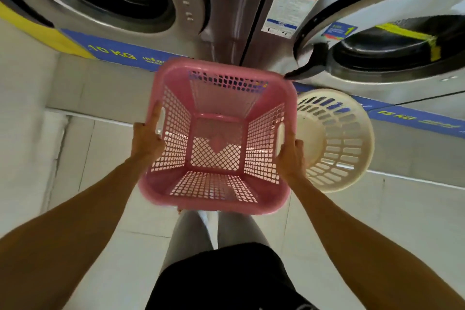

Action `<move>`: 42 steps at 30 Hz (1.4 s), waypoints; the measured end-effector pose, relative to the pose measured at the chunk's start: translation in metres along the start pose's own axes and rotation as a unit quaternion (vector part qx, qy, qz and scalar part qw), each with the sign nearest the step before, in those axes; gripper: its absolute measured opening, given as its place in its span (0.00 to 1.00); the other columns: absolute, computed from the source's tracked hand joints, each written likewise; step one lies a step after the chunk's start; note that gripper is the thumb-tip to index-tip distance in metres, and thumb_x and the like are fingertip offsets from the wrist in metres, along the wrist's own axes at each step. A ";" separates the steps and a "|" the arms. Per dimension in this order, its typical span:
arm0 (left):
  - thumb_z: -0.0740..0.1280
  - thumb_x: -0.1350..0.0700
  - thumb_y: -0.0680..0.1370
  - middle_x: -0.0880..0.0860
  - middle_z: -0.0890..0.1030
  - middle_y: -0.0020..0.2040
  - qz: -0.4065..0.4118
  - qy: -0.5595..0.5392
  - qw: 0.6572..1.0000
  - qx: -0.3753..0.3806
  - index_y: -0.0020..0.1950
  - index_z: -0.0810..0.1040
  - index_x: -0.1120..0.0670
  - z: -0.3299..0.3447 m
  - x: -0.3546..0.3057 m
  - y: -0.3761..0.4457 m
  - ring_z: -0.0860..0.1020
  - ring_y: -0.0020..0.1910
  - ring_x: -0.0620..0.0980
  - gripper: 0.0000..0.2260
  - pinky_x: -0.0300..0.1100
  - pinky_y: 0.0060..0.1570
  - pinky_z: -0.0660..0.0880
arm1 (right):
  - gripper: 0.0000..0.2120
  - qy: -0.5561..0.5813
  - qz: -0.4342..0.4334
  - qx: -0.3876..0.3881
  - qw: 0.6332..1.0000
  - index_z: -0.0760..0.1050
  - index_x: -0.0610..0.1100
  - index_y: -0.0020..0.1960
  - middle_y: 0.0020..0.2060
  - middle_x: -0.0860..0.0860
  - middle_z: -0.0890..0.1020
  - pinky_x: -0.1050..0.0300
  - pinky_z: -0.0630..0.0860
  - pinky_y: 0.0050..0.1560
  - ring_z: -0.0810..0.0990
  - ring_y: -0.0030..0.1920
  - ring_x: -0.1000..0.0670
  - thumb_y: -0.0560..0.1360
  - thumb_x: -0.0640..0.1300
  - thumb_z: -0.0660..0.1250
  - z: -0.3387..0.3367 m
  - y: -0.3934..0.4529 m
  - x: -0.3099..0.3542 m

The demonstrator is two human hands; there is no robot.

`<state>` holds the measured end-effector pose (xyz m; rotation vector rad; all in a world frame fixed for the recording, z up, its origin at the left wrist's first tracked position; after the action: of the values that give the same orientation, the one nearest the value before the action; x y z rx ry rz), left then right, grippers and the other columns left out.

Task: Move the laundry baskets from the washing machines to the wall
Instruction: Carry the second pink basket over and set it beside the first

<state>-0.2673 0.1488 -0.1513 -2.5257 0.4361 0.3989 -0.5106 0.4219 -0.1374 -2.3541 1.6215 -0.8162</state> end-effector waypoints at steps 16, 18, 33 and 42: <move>0.65 0.66 0.74 0.58 0.76 0.33 -0.233 -0.143 0.945 -0.180 0.82 0.48 0.44 -0.040 0.226 -0.275 0.72 0.24 0.46 0.43 0.39 0.28 0.76 | 0.41 -0.157 -0.341 0.163 0.912 0.44 0.61 0.83 0.56 0.40 0.71 0.49 0.76 0.42 0.77 0.41 0.40 0.81 0.41 0.64 0.058 -0.133 0.183; 0.66 0.63 0.75 0.65 0.79 0.41 -0.264 -0.165 0.927 -0.210 0.81 0.45 0.41 -0.027 0.263 -0.320 0.75 0.28 0.51 0.43 0.45 0.32 0.79 | 0.40 -0.166 -0.381 0.166 0.894 0.44 0.62 0.82 0.56 0.40 0.71 0.49 0.76 0.43 0.77 0.42 0.40 0.81 0.42 0.63 0.072 -0.171 0.204; 0.62 0.67 0.78 0.64 0.78 0.56 -0.474 -0.199 0.757 -0.403 0.79 0.43 0.34 0.036 0.441 -0.627 0.76 0.37 0.57 0.44 0.53 0.40 0.81 | 0.27 -0.205 -0.596 0.234 0.740 0.44 0.69 0.79 0.53 0.41 0.70 0.59 0.74 0.22 0.80 0.33 0.45 0.86 0.53 0.52 0.216 -0.478 0.250; 0.68 0.66 0.77 0.60 0.84 0.41 -0.476 -0.195 0.714 -0.475 0.80 0.55 0.44 0.022 0.511 -0.683 0.70 0.19 0.40 0.38 0.32 0.24 0.76 | 0.27 -0.218 -0.643 0.256 0.689 0.40 0.71 0.78 0.53 0.42 0.69 0.60 0.71 0.26 0.77 0.34 0.47 0.86 0.55 0.50 0.299 -0.568 0.292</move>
<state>0.4525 0.5942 -0.0421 -2.9467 -1.5817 0.8235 0.1828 0.3334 -0.0435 -2.5983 -0.6174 -0.5860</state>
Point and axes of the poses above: each hand's wrist, its own y-axis towards the middle knuckle, its own z-axis out of the palm, x = y × z, the point moved 1 cm from there along y, towards the middle knuckle
